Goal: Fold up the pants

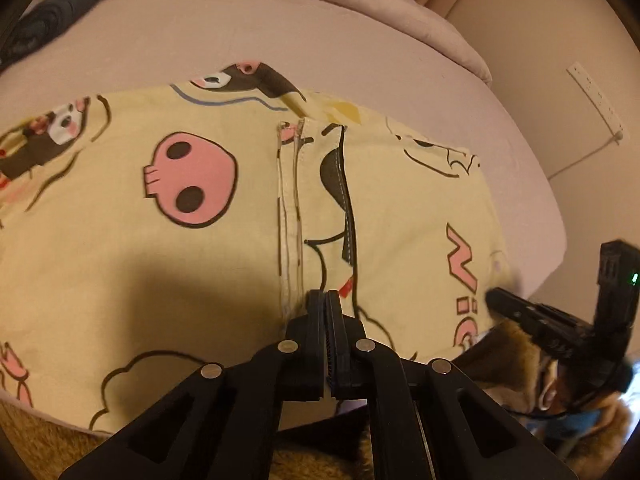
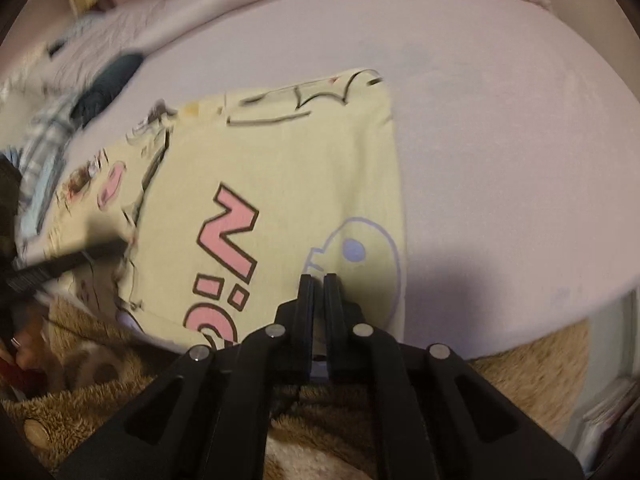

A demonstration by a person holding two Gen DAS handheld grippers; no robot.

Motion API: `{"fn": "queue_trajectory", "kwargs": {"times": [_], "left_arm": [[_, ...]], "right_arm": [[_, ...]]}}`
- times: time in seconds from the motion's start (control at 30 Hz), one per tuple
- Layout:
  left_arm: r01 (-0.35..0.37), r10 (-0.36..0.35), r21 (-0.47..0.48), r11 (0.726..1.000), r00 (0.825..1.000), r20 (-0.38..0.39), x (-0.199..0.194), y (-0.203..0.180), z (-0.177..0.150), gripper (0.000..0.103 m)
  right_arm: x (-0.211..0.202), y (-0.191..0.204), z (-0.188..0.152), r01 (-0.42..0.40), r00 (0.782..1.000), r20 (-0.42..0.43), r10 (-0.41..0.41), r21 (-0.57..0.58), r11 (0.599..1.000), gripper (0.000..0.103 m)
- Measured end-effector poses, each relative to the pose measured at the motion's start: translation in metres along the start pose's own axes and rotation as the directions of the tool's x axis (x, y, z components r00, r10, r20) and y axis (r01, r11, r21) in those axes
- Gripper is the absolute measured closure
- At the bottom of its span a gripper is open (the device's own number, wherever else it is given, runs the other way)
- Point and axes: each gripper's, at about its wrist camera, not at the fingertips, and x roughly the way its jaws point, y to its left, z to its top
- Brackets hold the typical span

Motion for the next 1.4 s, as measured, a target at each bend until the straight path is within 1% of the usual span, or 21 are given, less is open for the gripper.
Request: {"fn": "queue_trajectory", "kwargs": {"times": [0.07, 0.17, 0.23, 0.3, 0.33, 0.4, 0.47, 0.5, 0.53, 0.57, 0.6, 0.67, 0.77, 0.83, 0.9, 1.0, 1.07, 1.17, 1.27, 1.37, 1.4], "left_arm": [[0.013, -0.014, -0.021, 1.000, 1.000, -0.009, -0.004, 0.005, -0.003, 0.097], [0.060, -0.062, -0.063, 0.996, 0.998, -0.024, -0.014, 0.018, -0.004, 0.097], [0.063, -0.067, -0.093, 0.994, 0.997, -0.041, -0.020, 0.027, -0.004, 0.096], [-0.002, -0.003, -0.127, 0.992, 0.999, -0.037, -0.037, 0.044, -0.003, 0.096], [-0.013, 0.013, -0.145, 0.989, 1.000, -0.002, -0.048, 0.055, -0.001, 0.096], [-0.039, 0.049, -0.182, 0.983, 0.997, 0.053, -0.067, 0.071, 0.004, 0.095], [-0.076, 0.104, -0.232, 0.970, 0.988, 0.111, -0.087, 0.093, 0.007, 0.080], [-0.099, 0.139, -0.262, 0.960, 0.981, 0.137, -0.097, 0.107, 0.007, 0.061], [-0.118, 0.167, -0.289, 0.950, 0.974, 0.151, -0.103, 0.119, 0.007, 0.048], [-0.145, 0.204, -0.325, 0.935, 0.966, 0.158, -0.111, 0.133, 0.006, 0.045], [-0.163, 0.231, -0.352, 0.922, 0.960, 0.160, -0.117, 0.146, 0.005, 0.045], [-0.183, 0.264, -0.391, 0.902, 0.951, 0.163, -0.125, 0.165, 0.007, 0.045], [-0.219, 0.320, -0.429, 0.876, 0.931, 0.177, -0.135, 0.187, 0.008, 0.045], [-0.253, 0.358, -0.446, 0.858, 0.918, 0.169, -0.138, 0.195, 0.009, 0.045], [-0.268, 0.379, -0.471, 0.841, 0.912, 0.159, -0.141, 0.215, 0.008, 0.045], [-0.243, 0.348, -0.492, 0.836, 0.928, 0.133, -0.131, 0.231, 0.010, 0.045], [-0.232, 0.315, -0.491, 0.840, 0.944, 0.093, -0.120, 0.238, 0.011, 0.045], [-0.197, 0.266, -0.479, 0.855, 0.961, 0.079, -0.106, 0.240, 0.010, 0.044], [-0.204, 0.278, -0.474, 0.856, 0.956, 0.090, -0.099, 0.239, 0.010, 0.044], [-0.264, 0.318, -0.436, 0.860, 0.947, 0.054, -0.096, 0.227, 0.012, 0.047], [-0.275, 0.328, -0.427, 0.861, 0.943, 0.055, -0.095, 0.222, 0.011, 0.058]], "right_arm": [[-0.004, -0.004, -0.003, -0.001, 1.000, -0.022, 0.002, 0.022, 1.000, 0.098], [-0.006, -0.001, -0.002, 0.035, 0.999, -0.037, -0.035, -0.013, 0.999, 0.098], [-0.008, 0.008, 0.003, 0.053, 0.998, -0.040, -0.054, -0.037, 0.998, 0.092], [-0.015, 0.022, 0.015, 0.062, 0.998, 0.000, -0.062, -0.078, 0.995, 0.084], [-0.018, 0.030, 0.022, 0.062, 0.998, 0.026, -0.060, -0.102, 0.993, 0.077], [-0.021, 0.047, 0.040, 0.051, 0.997, 0.064, -0.042, -0.141, 0.989, 0.071], [-0.021, 0.065, 0.052, 0.032, 0.996, 0.084, -0.017, -0.186, 0.982, 0.070], [-0.020, 0.080, 0.059, 0.023, 0.995, 0.101, 0.000, -0.225, 0.974, 0.068], [-0.018, 0.091, 0.061, 0.016, 0.994, 0.109, 0.012, -0.250, 0.968, 0.057], [-0.012, 0.106, 0.065, -0.004, 0.994, 0.105, 0.035, -0.285, 0.958, 0.051], [-0.008, 0.114, 0.066, -0.025, 0.994, 0.090, 0.056, -0.312, 0.950, 0.040], [0.018, 0.141, 0.067, -0.057, 0.997, 0.018, 0.069, -0.372, 0.926, 0.042], [0.064, 0.162, 0.056, 0.020, 0.998, -0.048, -0.045, -0.432, 0.902, 0.041], [0.070, 0.167, 0.049, 0.078, 0.997, 0.031, -0.071, -0.463, 0.883, 0.034], [0.069, 0.163, 0.051, 0.065, 0.998, 0.015, -0.065, -0.434, 0.898, 0.034], [0.067, 0.155, 0.054, 0.025, 1.000, -0.007, -0.030, -0.401, 0.916, 0.034], [0.065, 0.155, 0.051, 0.040, 0.999, 0.005, -0.042, -0.405, 0.914, 0.034], [0.063, 0.156, 0.048, 0.068, 0.998, 0.018, -0.066, -0.404, 0.912, 0.033], [0.063, 0.155, 0.048, 0.064, 0.998, 0.008, -0.066, -0.391, 0.918, 0.033], [0.067, 0.161, 0.049, 0.073, 0.997, 0.004, -0.077, -0.387, 0.919, 0.033], [0.066, 0.162, 0.049, 0.078, 0.997, 0.005, -0.083, -0.386, 0.919, 0.033]]}}
